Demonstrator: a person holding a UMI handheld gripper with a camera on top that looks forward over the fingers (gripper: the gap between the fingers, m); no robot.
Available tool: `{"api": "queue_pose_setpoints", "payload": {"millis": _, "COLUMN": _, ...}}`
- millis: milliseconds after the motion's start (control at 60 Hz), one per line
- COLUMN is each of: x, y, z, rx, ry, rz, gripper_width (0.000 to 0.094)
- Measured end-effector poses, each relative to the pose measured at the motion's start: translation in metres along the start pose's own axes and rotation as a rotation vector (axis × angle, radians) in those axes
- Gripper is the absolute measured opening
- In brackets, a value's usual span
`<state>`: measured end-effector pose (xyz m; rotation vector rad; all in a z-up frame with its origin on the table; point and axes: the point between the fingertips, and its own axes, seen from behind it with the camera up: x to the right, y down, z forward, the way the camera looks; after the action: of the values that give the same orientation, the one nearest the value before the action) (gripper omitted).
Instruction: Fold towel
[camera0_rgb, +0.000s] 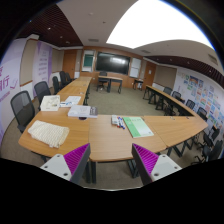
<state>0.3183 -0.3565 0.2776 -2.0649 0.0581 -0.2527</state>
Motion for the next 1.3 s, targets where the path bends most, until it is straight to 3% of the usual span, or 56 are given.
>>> {"api": "queue_pose_setpoints", "payload": {"millis": 300, "x": -0.045, "y": 0.053, "z": -0.009, "rx": -0.086, "ry": -0.008, "rz": -0.024, "gripper_width": 0.0855}}
{"api": "queue_pose_setpoints", "payload": {"millis": 583, "x": -0.199, "y": 0.106, "z": -0.002, "rx": -0.187, "ry": -0.088, "rz": -0.038, "gripper_width": 0.0850}}
{"api": "queue_pose_setpoints", "payload": {"millis": 767, "x": -0.363, "y": 0.099, "z": 0.026, "rx": -0.213, "ry": -0.139, "rz": -0.004, "gripper_width": 0.0854}}
{"api": "queue_pose_setpoints", "payload": {"millis": 950, "x": -0.531, "y": 0.044, "z": 0.091, "rx": -0.181, "ry": -0.244, "rz": 0.057, "gripper_width": 0.0854}}
{"api": "queue_pose_setpoints", "payload": {"millis": 1150, "x": -0.611, "y": -0.002, "z": 0.200, "rx": -0.133, "ry": -0.208, "rz": 0.051, "gripper_width": 0.0853}}
{"api": "queue_pose_setpoints", "payload": {"millis": 1300, "x": -0.630, "y": 0.019, "z": 0.272, "rx": -0.206, "ry": -0.151, "rz": 0.040, "gripper_width": 0.0857}}
